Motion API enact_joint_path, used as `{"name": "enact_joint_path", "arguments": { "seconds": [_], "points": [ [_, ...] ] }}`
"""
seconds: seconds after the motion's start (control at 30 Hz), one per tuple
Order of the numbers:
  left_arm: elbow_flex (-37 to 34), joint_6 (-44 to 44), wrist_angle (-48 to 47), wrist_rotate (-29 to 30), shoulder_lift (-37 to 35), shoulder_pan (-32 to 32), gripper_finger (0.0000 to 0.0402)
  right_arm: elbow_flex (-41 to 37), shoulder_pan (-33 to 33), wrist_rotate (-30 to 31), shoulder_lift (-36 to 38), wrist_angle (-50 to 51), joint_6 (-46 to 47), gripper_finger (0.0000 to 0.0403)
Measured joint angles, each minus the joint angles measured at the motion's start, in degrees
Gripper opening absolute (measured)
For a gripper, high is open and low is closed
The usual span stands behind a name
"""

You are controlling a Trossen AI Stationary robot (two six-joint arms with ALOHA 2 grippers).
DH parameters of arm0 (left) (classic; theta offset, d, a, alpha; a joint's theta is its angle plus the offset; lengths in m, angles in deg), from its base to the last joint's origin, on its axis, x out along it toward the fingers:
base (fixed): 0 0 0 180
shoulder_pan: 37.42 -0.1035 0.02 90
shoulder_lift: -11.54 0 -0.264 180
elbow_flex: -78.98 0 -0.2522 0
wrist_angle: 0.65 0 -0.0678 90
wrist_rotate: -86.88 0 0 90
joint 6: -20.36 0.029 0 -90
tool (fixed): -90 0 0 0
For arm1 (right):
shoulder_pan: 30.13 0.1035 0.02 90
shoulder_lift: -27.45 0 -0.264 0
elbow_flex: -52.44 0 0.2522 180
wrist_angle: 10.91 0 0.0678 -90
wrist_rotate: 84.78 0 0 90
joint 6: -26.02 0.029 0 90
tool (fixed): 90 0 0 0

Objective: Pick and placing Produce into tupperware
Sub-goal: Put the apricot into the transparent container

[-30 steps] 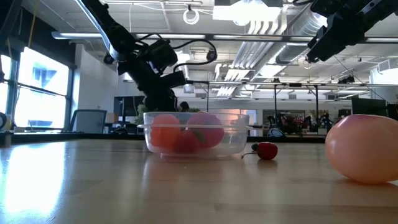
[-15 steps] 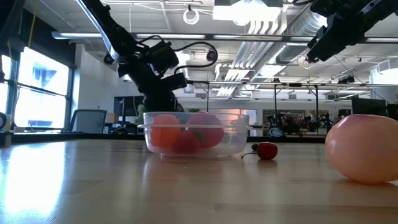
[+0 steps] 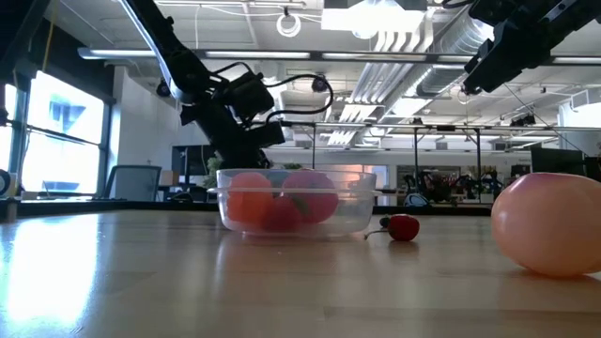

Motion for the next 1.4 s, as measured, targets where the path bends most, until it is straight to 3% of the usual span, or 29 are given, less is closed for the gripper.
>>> {"name": "enact_joint_path", "arguments": {
  "seconds": [0.5,1.4],
  "points": [
    [0.57,-0.2,3.17,0.09,1.95,1.44,0.0179,0.0,0.0,0.0,0.0,0.0,0.0,0.0],
    [1.64,-1.07,0.13,0.4,1.94,1.51,0.0179,0.0,0.0,0.0,0.02,-0.02,0.0,0.0]
  ]
}}
